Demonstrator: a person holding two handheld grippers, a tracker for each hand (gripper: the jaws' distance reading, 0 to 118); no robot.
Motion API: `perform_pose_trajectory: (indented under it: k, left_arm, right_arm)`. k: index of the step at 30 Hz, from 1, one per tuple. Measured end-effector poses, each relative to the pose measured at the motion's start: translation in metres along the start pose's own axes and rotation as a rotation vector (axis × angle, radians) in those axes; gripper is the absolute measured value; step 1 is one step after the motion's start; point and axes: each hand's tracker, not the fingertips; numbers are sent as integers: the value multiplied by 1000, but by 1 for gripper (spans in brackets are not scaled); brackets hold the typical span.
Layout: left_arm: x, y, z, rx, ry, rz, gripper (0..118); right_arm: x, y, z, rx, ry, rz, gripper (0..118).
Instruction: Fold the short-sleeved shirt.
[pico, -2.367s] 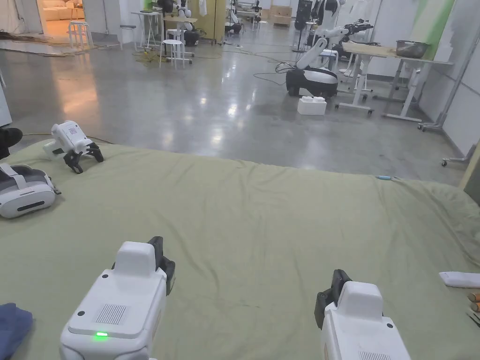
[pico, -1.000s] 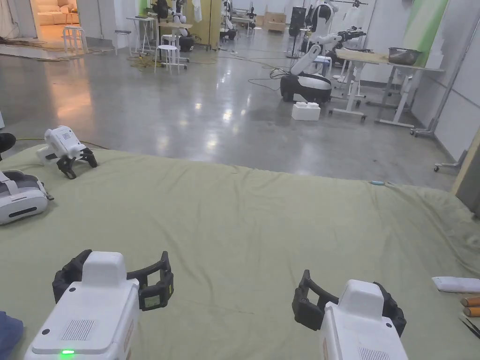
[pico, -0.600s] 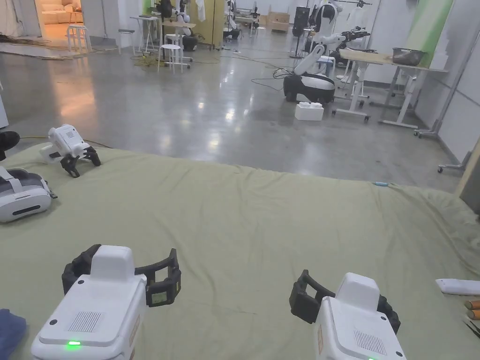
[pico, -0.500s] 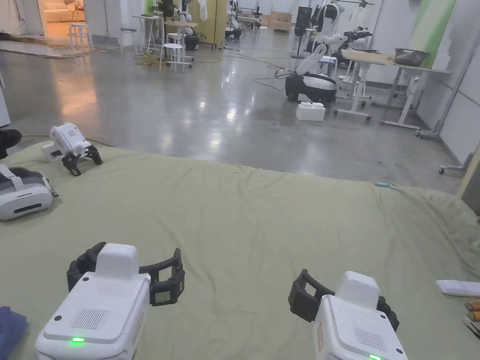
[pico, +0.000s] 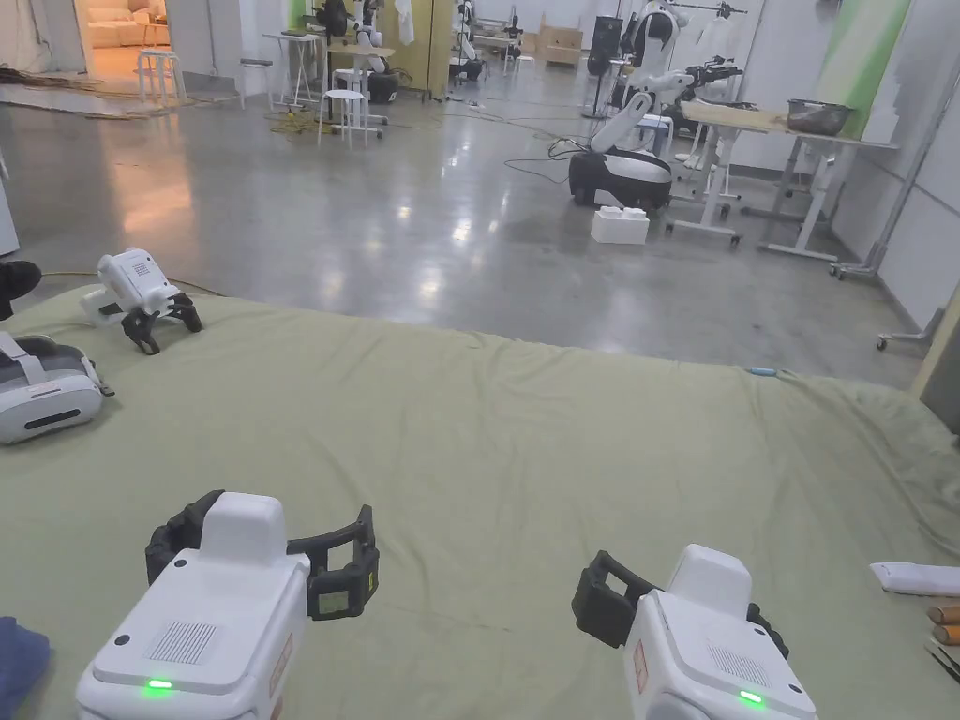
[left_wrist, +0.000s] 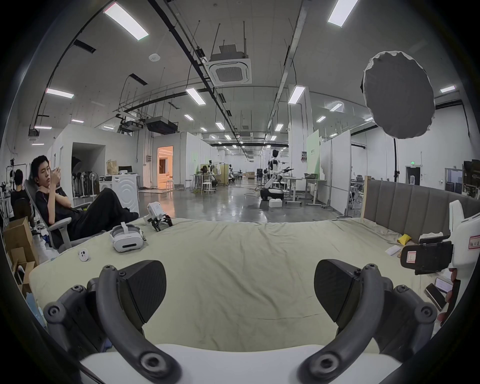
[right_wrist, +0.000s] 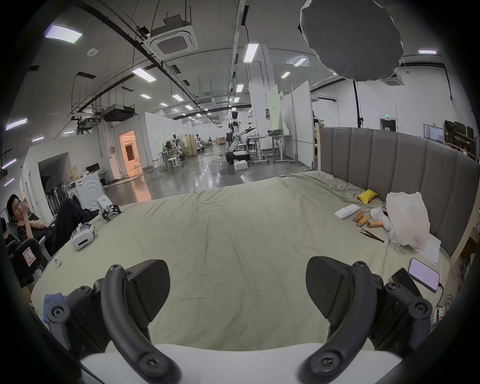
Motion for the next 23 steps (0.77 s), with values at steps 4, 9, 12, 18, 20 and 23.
perform_pose_trajectory:
  k: [4, 9, 12, 18, 20, 23]
  left_arm:
    - [1, 1, 0, 0, -1, -6, 115]
    - [2, 0, -2, -6, -3, -15, 115]
    - [1, -1, -2, -8, -2, -18, 115]
    - [-2, -2, -5, 20, 11, -9, 115]
    - [-2, -1, -5, 27, 22, -7, 115]
    - [-3, -1, -7, 55, 34, -18, 115]
  right_arm:
    - [0, 1, 0, -4, -2, 16, 107]
    - [-1, 3, -4, -30, 0, 18, 107]
    - [1, 2, -4, -9, -21, 17, 107]
    - [7, 2, -2, 21, 13, -3, 107]
    - [9, 3, -2, 31, 30, -8, 107]
    - [12, 2, -1, 80, 41, 3, 107]
